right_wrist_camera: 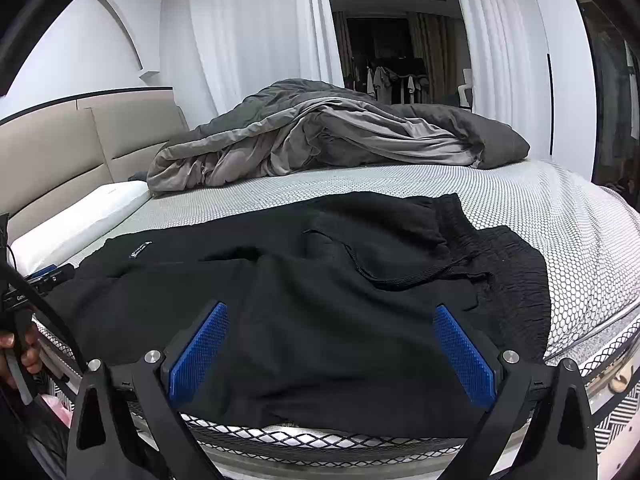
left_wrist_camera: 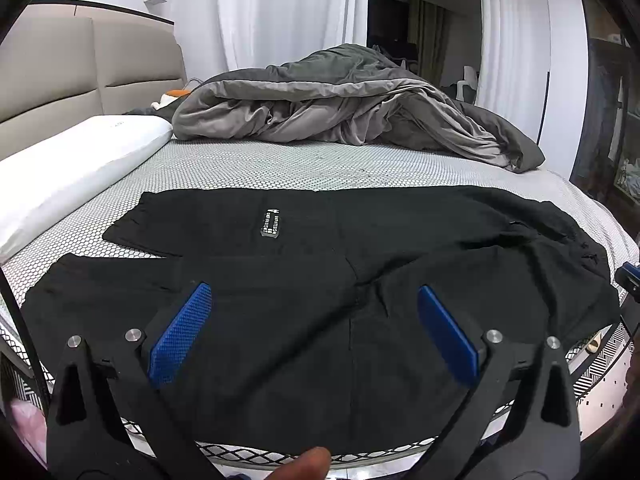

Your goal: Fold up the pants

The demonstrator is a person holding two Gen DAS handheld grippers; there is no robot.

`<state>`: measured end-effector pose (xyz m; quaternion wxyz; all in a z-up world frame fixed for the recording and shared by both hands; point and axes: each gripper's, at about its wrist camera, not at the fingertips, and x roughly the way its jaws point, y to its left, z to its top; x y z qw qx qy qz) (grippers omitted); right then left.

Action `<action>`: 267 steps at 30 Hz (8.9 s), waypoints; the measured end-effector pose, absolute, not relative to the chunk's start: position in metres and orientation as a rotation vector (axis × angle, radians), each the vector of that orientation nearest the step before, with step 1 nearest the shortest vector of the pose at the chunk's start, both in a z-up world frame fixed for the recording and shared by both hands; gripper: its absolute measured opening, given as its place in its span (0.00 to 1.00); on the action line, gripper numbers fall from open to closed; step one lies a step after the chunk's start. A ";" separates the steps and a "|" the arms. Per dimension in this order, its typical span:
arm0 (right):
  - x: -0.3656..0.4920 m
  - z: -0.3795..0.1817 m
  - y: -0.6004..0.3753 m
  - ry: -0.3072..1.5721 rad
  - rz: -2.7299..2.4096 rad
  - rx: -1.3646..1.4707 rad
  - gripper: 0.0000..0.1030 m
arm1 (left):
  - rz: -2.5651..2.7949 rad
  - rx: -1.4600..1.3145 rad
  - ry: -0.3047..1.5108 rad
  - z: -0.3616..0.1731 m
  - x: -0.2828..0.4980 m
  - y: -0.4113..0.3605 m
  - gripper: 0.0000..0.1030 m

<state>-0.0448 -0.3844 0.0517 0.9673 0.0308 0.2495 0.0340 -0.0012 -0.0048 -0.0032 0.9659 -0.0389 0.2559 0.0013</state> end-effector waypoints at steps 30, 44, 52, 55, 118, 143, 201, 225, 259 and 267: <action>-0.048 0.052 -0.384 0.504 0.067 0.060 1.00 | 0.006 -0.073 0.517 -0.001 0.000 -0.009 0.99; -0.048 0.053 -0.383 0.504 0.066 0.058 1.00 | 0.005 -0.073 0.517 -0.001 -0.001 -0.010 0.99; -0.050 0.053 -0.384 0.505 0.065 0.057 1.00 | 0.006 -0.072 0.517 -0.001 -0.001 -0.010 0.99; -0.050 0.053 -0.384 0.505 0.067 0.058 1.00 | 0.005 -0.072 0.517 -0.001 -0.001 -0.010 0.99; 0.038 0.090 -0.500 0.647 0.305 0.379 1.00 | 0.218 -0.200 0.620 0.051 0.053 0.206 0.99; 0.259 0.029 -0.597 0.982 0.205 0.597 0.84 | 0.172 -0.273 1.134 -0.082 0.292 0.339 0.45; 0.064 0.055 -0.550 0.582 0.113 0.661 0.99 | 0.327 -0.259 0.858 -0.024 0.096 0.341 0.07; 0.017 -0.028 -0.602 0.782 0.130 1.056 0.76 | 0.357 -0.466 0.814 -0.026 0.039 0.257 0.70; 0.026 -0.009 -0.620 0.699 -0.198 0.868 0.26 | 0.342 -0.278 0.886 -0.056 0.062 0.242 0.71; 0.001 0.048 -0.591 0.466 -0.117 0.731 0.63 | 0.305 -0.367 0.771 -0.034 0.048 0.245 0.71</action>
